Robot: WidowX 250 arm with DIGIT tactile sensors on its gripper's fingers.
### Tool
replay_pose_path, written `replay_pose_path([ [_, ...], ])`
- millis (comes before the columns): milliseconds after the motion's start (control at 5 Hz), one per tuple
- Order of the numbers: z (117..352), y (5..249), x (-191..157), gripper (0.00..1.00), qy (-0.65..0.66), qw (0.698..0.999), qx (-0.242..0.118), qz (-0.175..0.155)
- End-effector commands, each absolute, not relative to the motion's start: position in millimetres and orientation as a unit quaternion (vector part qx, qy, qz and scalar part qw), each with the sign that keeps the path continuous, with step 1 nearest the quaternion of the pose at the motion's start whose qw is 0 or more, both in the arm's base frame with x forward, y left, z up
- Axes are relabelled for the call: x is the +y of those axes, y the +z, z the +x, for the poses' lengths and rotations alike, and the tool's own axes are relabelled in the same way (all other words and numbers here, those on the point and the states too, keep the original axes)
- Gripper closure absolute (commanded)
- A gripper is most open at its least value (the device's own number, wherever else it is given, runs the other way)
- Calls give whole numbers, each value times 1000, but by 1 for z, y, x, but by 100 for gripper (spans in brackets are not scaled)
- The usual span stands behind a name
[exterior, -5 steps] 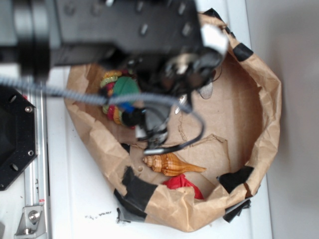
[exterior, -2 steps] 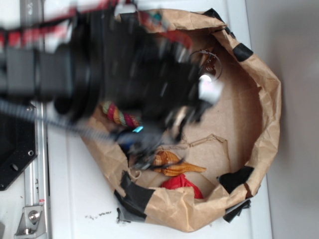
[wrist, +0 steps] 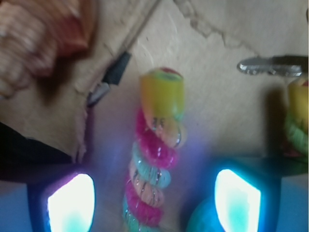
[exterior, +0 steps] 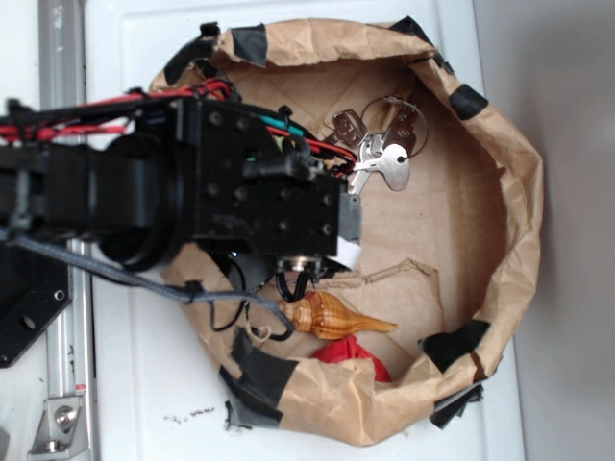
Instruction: Grab the multicolored rope.
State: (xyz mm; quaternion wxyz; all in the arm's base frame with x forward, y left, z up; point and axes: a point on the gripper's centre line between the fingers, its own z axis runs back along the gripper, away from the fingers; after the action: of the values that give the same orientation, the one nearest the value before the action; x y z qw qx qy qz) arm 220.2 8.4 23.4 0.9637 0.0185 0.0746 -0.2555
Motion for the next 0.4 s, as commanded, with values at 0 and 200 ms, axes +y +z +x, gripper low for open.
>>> replay_pose_path([
  [0,219,24,23,0,-269,957,85,59],
  [200,225,17,34,0,-300,950,81,23],
])
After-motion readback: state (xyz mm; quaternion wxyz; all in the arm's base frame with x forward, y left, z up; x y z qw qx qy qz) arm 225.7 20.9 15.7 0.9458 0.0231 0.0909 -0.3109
